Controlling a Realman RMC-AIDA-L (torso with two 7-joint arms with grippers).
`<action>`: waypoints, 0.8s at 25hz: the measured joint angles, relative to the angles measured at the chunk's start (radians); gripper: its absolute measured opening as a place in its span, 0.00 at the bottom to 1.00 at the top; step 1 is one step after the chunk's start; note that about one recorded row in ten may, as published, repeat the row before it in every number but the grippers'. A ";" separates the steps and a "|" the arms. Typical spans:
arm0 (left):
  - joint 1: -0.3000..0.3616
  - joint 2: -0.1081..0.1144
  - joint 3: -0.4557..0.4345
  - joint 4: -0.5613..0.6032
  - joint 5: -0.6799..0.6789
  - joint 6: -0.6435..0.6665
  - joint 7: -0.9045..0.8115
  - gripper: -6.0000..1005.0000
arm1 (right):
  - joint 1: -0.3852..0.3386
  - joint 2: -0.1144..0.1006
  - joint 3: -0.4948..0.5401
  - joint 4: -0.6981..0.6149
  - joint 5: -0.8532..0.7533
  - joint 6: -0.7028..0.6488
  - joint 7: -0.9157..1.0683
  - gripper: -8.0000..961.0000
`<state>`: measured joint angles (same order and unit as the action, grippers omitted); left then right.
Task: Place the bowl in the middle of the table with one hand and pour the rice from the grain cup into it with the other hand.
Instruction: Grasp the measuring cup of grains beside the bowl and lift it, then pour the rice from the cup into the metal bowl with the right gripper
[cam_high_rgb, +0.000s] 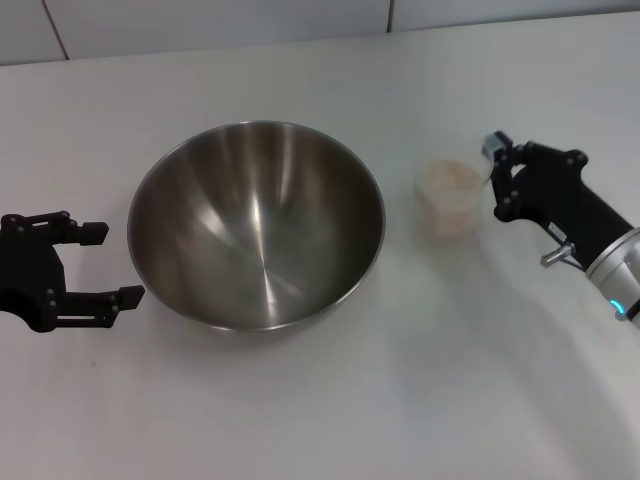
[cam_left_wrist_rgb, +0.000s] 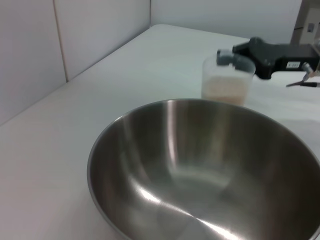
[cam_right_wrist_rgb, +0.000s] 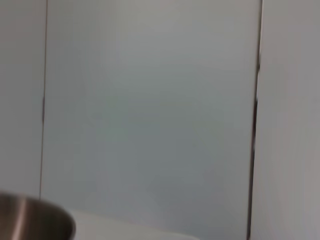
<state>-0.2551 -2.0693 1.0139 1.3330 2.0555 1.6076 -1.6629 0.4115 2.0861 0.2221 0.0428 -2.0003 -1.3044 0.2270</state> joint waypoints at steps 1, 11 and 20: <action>0.000 0.000 0.000 0.000 0.000 0.000 0.000 0.86 | -0.007 0.000 0.009 0.006 0.000 -0.031 -0.019 0.03; -0.002 0.000 0.006 0.000 0.000 0.000 -0.003 0.86 | 0.001 0.000 0.068 0.206 -0.001 -0.290 -0.547 0.02; -0.006 0.001 0.015 0.002 0.000 0.000 -0.008 0.86 | 0.036 0.005 0.056 0.415 -0.038 -0.165 -1.553 0.02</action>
<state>-0.2615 -2.0681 1.0292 1.3347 2.0555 1.6073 -1.6706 0.4479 2.0910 0.2778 0.4577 -2.0381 -1.4694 -1.3256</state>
